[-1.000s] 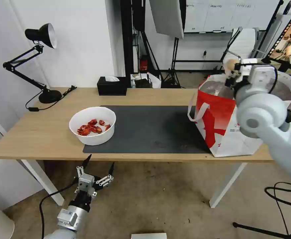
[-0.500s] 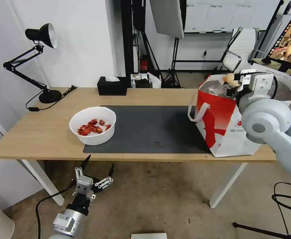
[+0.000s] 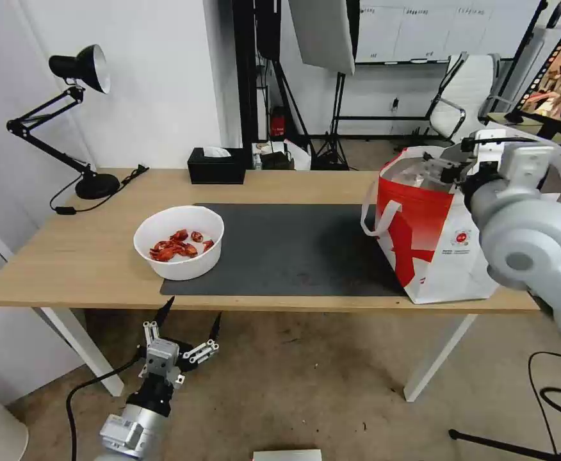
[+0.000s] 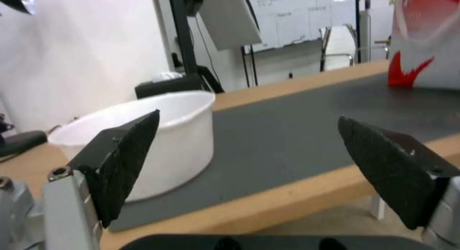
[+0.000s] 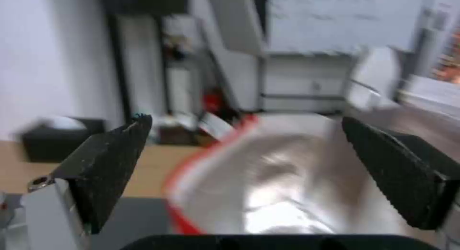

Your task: Pick up the trash from the table and place it into the takeout bag.

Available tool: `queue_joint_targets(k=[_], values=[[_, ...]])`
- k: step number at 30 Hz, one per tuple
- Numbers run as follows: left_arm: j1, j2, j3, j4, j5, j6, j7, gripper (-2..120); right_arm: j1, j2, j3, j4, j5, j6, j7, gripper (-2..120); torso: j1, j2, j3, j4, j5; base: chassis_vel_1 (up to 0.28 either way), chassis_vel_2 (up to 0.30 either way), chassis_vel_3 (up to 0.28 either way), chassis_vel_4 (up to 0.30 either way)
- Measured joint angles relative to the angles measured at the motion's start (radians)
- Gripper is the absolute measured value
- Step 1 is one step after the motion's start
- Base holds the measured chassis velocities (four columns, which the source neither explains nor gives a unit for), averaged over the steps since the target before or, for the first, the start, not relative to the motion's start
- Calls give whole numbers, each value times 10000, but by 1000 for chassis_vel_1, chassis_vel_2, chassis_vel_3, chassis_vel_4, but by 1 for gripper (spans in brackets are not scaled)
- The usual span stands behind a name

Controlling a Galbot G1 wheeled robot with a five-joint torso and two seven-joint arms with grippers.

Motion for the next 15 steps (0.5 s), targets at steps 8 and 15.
queue_joint_targets(k=[8,15], values=[[556,-800,-455,-513,222,-420,8,100,-3253,866,779,505,-2281,2901,-3600,100,0,-1,1,5,4,0,0,0,0],[544,-801,-393,-406,246,-458,16,100,-6252,1776,1868,436,-4433,4527,-4733,100,0,-2,0,1,5,0,0,0,0]])
